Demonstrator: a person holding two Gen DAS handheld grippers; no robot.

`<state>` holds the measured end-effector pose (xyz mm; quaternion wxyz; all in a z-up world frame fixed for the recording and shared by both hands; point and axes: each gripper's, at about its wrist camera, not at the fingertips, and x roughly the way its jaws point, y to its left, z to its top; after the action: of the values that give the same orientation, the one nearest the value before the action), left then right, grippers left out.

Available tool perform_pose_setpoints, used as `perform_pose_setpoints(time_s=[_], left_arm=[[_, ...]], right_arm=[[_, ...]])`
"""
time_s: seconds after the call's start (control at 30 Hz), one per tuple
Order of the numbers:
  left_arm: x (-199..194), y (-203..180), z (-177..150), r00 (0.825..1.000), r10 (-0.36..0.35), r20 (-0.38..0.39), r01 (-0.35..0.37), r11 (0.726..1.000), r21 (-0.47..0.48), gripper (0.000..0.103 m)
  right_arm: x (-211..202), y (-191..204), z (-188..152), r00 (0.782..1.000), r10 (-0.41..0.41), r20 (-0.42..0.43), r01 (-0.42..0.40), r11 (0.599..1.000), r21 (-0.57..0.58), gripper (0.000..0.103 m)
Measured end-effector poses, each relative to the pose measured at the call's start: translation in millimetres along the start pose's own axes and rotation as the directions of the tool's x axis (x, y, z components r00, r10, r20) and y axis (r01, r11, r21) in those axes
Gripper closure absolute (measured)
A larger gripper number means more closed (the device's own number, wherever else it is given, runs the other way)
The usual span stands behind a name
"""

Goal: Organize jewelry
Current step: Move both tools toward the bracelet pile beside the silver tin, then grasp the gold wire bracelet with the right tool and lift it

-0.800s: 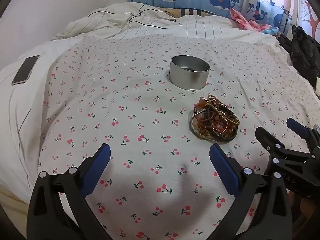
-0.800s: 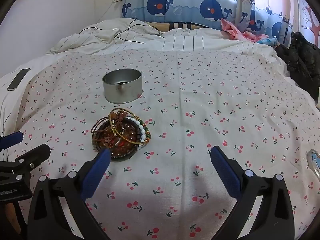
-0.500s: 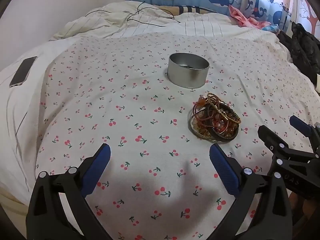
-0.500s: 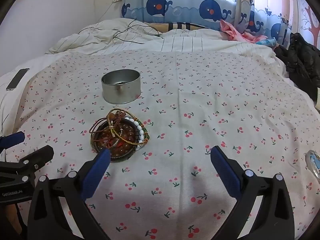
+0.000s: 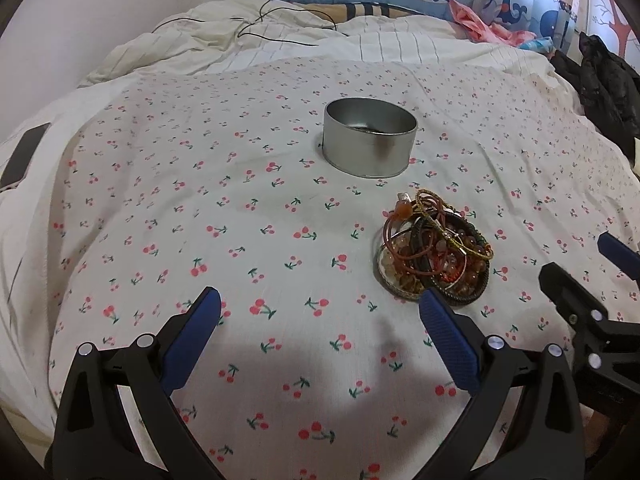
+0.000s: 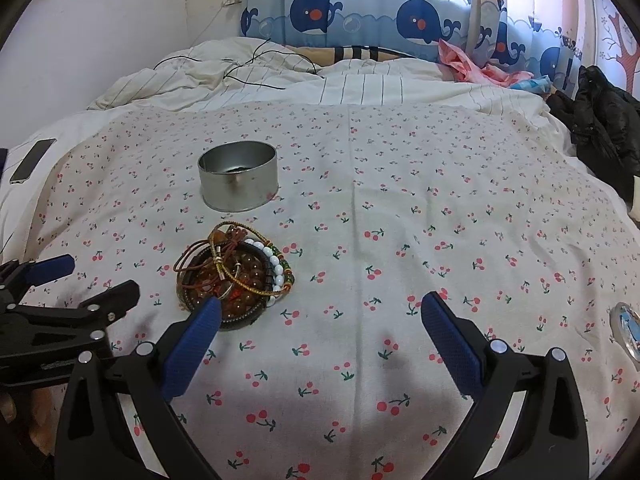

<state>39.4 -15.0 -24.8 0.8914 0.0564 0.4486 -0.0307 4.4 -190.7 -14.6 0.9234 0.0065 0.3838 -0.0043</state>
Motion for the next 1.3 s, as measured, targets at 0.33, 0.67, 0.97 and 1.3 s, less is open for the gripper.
perform_pose_setpoints(time_s=[0.33,0.67,0.97,1.3], left_arm=[[10,-6,6,1.000,-0.001,0.009,0.000,0.999,0.033,0.008],[20,-1,6,0.999,-0.042,-0.017,0.042,0.999,0.013,0.008],[26,5,7,0.999,-0.049,-0.021,0.049,0.999,0.005,0.008],[32,6,31,0.995,-0.089,-0.036,0.091,0.994,0.060,0.008]], right_arm=[[3,-3,1,1.000,0.005,-0.010,-0.005,1.000,0.009,0.007],[8,-2,0,1.000,0.000,-0.013,0.000,1.000,-0.005,0.007],[15,2,-2,1.000,-0.003,-0.026,0.002,1.000,-0.027,0.007],[18,9,12,0.998,0.046,-0.040,-0.051,0.991,-0.124,0.007]])
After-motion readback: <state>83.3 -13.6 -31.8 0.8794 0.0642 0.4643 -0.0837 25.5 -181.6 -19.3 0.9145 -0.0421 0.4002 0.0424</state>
